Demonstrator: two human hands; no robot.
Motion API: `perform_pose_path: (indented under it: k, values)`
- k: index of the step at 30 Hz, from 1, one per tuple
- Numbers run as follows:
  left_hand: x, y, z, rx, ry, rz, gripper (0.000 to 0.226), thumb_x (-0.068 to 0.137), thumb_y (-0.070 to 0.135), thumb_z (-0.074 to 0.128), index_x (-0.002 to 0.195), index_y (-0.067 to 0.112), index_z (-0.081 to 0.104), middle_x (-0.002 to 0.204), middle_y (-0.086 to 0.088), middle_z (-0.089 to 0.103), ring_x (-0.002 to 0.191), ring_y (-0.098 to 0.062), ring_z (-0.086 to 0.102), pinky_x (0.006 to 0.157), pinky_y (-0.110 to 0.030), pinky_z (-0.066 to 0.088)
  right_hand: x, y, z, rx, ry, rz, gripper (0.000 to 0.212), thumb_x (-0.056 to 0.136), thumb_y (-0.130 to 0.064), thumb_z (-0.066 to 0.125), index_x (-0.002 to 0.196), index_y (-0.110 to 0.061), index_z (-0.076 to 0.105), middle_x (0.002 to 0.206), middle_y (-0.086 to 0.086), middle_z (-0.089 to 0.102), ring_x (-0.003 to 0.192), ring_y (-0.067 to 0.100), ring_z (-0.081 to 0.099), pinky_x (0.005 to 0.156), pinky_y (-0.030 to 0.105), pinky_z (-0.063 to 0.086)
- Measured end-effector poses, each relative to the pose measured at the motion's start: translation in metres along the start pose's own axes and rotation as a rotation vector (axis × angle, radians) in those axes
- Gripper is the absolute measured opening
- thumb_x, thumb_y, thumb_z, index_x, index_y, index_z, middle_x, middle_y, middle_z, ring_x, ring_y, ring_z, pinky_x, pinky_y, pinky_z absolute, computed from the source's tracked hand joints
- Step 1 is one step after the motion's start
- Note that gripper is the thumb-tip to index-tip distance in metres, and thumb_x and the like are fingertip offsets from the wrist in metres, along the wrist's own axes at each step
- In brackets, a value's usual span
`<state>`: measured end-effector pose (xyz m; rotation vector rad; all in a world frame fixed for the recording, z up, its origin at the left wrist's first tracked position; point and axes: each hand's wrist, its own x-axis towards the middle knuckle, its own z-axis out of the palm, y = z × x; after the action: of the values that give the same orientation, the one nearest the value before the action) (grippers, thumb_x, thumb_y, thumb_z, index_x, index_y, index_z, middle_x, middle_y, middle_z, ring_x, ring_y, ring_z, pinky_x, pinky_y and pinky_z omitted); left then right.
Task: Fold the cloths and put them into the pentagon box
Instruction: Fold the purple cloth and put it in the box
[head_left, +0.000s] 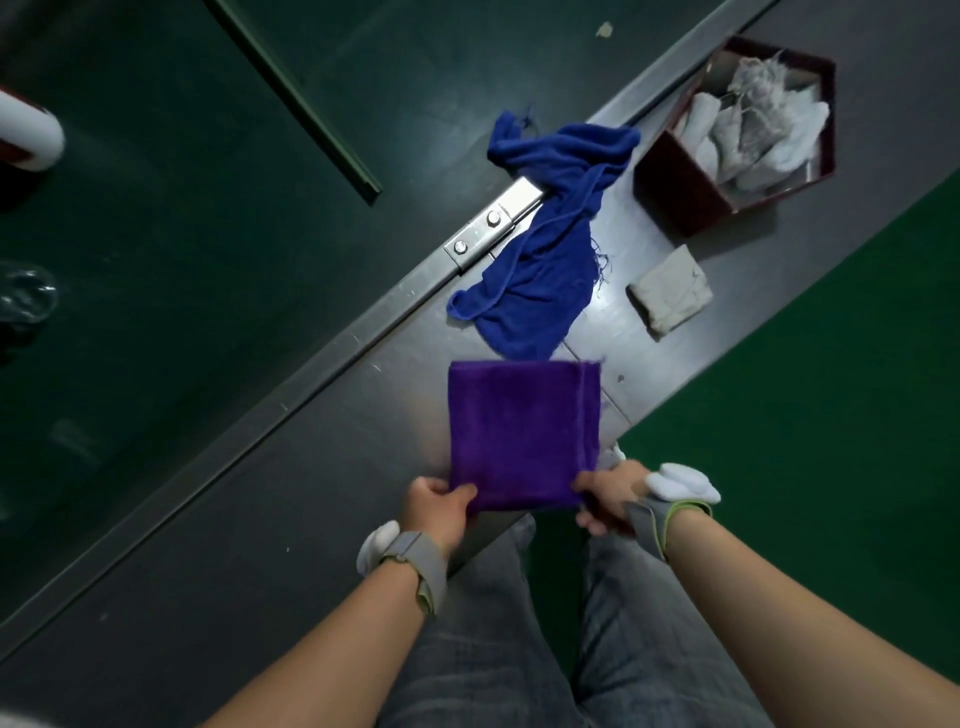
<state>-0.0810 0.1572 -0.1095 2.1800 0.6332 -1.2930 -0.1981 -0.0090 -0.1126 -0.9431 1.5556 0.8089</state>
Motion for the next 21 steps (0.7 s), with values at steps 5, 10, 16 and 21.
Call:
perform_pose_path:
  k: [5,10,16,21]
  values:
    - [-0.015,0.005,-0.023,-0.057,0.013,0.249,0.019,0.08,0.016,0.061,0.089,0.03,0.054,0.062,-0.003,0.07,0.045,-0.018,0.063,0.043,-0.027,0.048,-0.024,-0.009,-0.005,0.218,-0.086,0.067,0.027,0.087,-0.021,0.054,0.065,-0.006,0.047,0.045,0.009,0.057,0.026,0.014,0.051,0.026,0.012,0.025]
    - [0.001,0.057,-0.014,-0.232,-0.112,0.349,0.006,0.091,0.013,0.055,0.09,0.017,0.059,0.072,-0.003,0.067,0.051,-0.009,0.064,0.043,-0.017,0.047,-0.026,-0.044,0.001,0.649,-0.067,-0.002,0.031,0.091,-0.038,0.049,0.072,-0.013,0.052,0.057,0.006,0.069,0.036,0.011,0.06,0.032,0.011,0.034]
    - [0.017,0.063,-0.017,-0.013,0.138,0.532,0.037,0.08,0.03,0.068,0.115,0.026,0.054,0.091,0.004,0.068,0.076,-0.008,0.065,0.064,-0.018,0.05,-0.017,-0.04,0.013,0.057,0.512,-0.555,0.024,0.082,-0.041,0.063,0.095,-0.021,0.065,0.076,-0.005,0.066,0.071,0.019,0.063,0.062,0.029,0.048]
    - [0.024,0.048,-0.004,0.305,0.146,0.376,0.064,0.068,0.046,0.076,0.118,0.015,0.052,0.113,-0.007,0.063,0.101,-0.023,0.06,0.077,-0.026,0.04,-0.004,-0.039,0.026,-0.187,0.535,-0.422,0.078,0.069,-0.045,0.076,0.131,-0.016,0.04,0.129,0.015,0.05,0.118,0.036,0.049,0.097,0.045,0.044]
